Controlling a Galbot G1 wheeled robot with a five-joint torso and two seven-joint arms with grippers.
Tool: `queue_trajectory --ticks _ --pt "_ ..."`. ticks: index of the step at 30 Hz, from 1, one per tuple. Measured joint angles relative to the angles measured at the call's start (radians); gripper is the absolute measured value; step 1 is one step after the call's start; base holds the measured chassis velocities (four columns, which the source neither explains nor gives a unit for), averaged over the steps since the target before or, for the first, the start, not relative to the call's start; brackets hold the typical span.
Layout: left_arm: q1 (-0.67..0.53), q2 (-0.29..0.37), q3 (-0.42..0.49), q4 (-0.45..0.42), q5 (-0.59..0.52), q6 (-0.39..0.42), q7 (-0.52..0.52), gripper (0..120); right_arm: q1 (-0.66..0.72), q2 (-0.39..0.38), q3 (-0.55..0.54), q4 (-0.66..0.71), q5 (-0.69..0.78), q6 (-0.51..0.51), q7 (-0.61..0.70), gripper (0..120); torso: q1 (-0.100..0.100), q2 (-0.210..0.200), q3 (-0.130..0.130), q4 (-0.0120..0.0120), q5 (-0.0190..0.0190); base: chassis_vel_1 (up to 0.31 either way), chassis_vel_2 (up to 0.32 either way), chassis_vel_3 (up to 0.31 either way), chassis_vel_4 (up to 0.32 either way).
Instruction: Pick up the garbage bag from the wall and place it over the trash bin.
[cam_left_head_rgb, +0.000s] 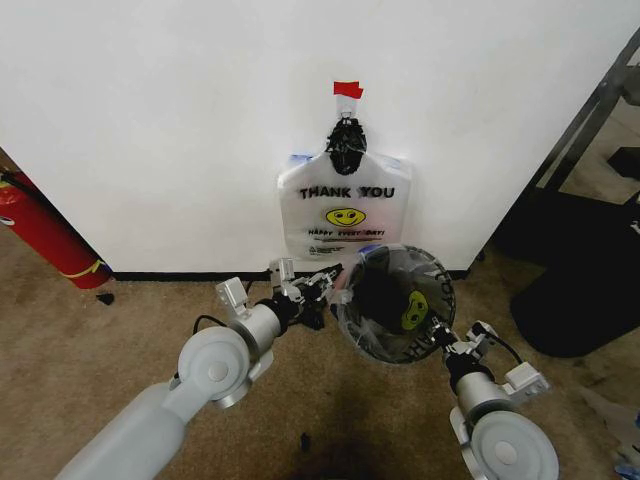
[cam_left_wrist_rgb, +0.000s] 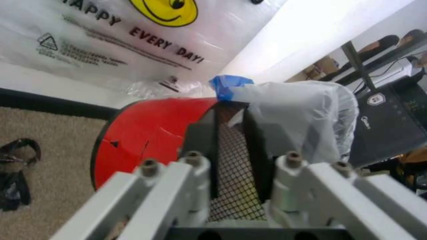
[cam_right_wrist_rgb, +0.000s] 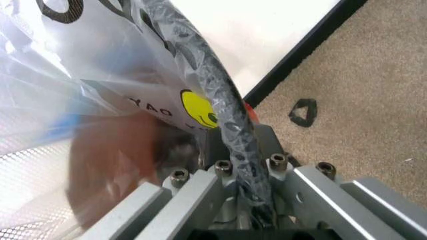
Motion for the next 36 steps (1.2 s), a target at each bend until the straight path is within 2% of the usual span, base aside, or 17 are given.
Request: queue_trajectory --ticks 4,11,15,24,32,33,34,36 --pt "-0.002 -0.009 0.006 -0.001 0.001 -0.01 0.0 0 0.002 0.003 -0.003 -0.001 -0.001 0.0 0.004 0 0.0 0.0 0.0 0.0 0.0 0.0 0.0 0.0 0.0" --pt "-0.009 -0.017 0.017 0.005 0.001 -0.024 -0.001 0 0.003 0.004 -0.002 -0.003 -0.002 -0.001 0.01 0 0.0 0.0 0.0 0.0 0.0 0.0 0.0 0.0 0.0" --pt "-0.027 -0.041 0.034 0.057 0.024 -0.032 -0.024 0 0.002 0.004 -0.001 0.004 0.002 -0.002 0.013 0 0.0 0.0 0.0 -0.0001 0.0 0.0 0.0 0.0 0.0" --pt "-0.026 -0.058 0.046 0.106 0.069 -0.036 -0.037 0 0.005 0.002 -0.002 0.009 0.007 -0.003 0.017 0 0.0 0.0 0.0 0.0 0.0 0.0 0.0 0.0 0.0" --pt "-0.017 -0.049 -0.014 0.093 0.031 -0.04 -0.06 0 0.014 -0.003 0.002 0.004 0.016 -0.003 0.021 0 0.0 0.0 0.0 -0.0001 -0.0001 0.0 0.0 0.0 0.0" --pt "-0.01 -0.039 -0.045 0.08 -0.003 -0.04 -0.061 5 0.017 -0.006 0.006 0.002 0.022 -0.004 0.022 0 0.0 0.0 0.0 -0.0002 -0.0001 0.0 0.0 0.0 0.0" --pt "-0.007 -0.035 -0.055 0.075 -0.017 -0.04 -0.061 5 0.017 -0.006 0.007 0.002 0.023 -0.004 0.023 0 0.0 0.0 0.0 -0.0002 -0.0001 0.0 0.0 0.0 0.0" --pt "0.011 -0.006 -0.097 0.046 -0.093 -0.036 -0.053 16 0.021 -0.009 0.013 0.0 0.031 -0.004 0.025 0 0.0 0.0 0.0 0.0001 0.0 0.0 0.0 0.0 0.0"
